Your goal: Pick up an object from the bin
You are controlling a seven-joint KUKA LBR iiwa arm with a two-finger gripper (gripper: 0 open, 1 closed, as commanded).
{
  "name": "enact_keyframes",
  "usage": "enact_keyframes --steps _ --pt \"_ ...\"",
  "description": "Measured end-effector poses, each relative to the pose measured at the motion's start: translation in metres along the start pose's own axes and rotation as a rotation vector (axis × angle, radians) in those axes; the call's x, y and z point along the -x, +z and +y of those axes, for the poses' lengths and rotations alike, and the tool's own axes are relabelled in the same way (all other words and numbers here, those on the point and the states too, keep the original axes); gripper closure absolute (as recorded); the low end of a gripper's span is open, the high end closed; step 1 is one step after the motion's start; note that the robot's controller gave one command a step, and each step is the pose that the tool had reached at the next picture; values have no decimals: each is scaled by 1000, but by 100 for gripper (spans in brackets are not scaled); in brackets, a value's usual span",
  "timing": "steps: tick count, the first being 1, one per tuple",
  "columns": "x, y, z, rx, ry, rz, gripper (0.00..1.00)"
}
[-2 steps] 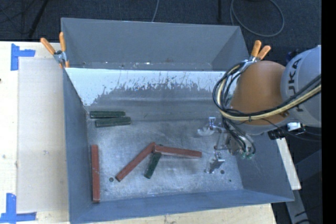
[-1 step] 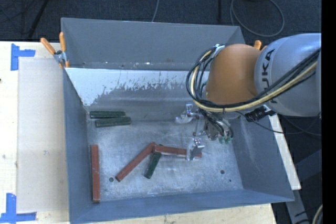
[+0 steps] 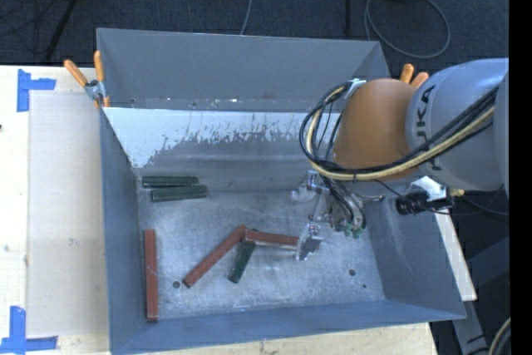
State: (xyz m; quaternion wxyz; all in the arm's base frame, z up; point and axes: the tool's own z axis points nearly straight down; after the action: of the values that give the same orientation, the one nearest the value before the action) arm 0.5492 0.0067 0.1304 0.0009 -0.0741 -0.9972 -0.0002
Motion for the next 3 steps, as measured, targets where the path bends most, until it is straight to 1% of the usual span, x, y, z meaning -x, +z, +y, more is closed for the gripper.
enact_keyframes --steps 1,2,3 --pt "30 54 44 0 56 -1 0" --pt "-6 53 99 3 -52 -20 100" --pt "-6 53 99 2 -52 -20 100"
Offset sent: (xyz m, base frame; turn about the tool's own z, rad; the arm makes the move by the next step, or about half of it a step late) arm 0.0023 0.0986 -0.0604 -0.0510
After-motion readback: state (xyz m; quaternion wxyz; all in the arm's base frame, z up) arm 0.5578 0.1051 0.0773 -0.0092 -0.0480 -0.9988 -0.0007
